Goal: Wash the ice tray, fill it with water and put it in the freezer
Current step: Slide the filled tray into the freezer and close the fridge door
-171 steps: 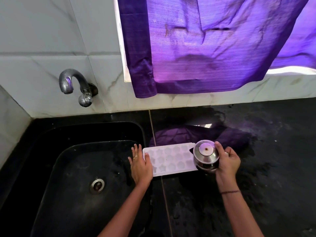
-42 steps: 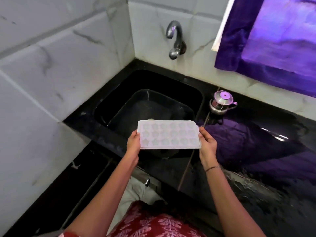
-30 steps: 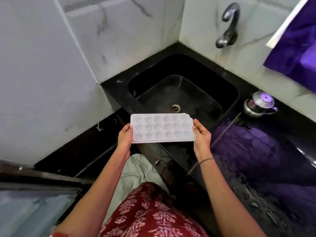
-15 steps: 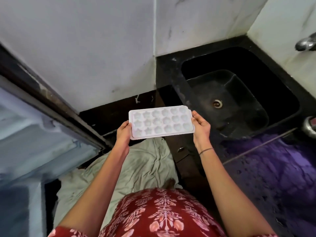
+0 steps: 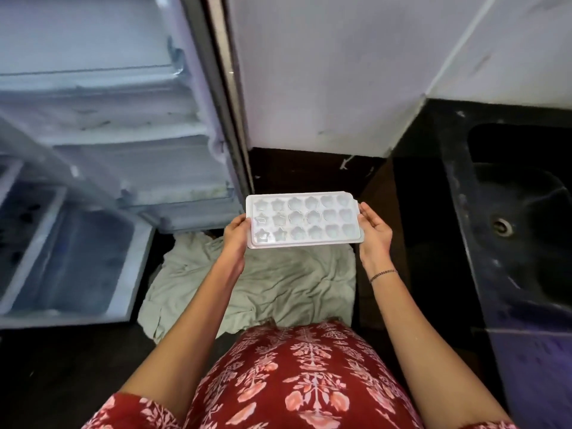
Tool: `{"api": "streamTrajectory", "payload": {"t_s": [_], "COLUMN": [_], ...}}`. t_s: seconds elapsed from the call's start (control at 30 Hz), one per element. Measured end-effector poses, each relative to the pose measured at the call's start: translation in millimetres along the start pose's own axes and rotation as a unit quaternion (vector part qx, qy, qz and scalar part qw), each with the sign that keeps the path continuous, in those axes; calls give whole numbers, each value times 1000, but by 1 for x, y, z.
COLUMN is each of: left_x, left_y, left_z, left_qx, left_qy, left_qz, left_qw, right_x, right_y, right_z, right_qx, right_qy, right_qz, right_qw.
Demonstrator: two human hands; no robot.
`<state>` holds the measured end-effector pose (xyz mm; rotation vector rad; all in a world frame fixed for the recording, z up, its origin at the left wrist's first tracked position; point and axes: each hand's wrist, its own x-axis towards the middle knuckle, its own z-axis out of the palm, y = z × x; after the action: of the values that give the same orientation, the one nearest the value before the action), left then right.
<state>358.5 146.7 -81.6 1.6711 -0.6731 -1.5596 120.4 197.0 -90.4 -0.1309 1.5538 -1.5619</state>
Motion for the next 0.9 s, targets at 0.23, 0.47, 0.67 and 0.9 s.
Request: {"api": "streamTrajectory", "payload": {"t_s": [0.23,0.47,0.67,0.9], "left_x": [-8,-23,-26,-14], "left_y": [-15,-31,-40,-33], "left_z": [-82,-136,-164,-184], "left_qx": [-47,-122,-175,-228], "left_qy": [85,207,329,440], "left_qz": [12,22,-2,-21], "left_qw": [995,970,928,868], "right_x": [-17,-31,-34,-37], "right_y": [40,72,93,112], "right_z": [63,126,188,277], "right_qx": [-51,-93,-139,-186], "right_qy": [-100,-199,-289,-379], "right_qz": [16,51,73,108], "right_qw": [994,974,944,900]}}
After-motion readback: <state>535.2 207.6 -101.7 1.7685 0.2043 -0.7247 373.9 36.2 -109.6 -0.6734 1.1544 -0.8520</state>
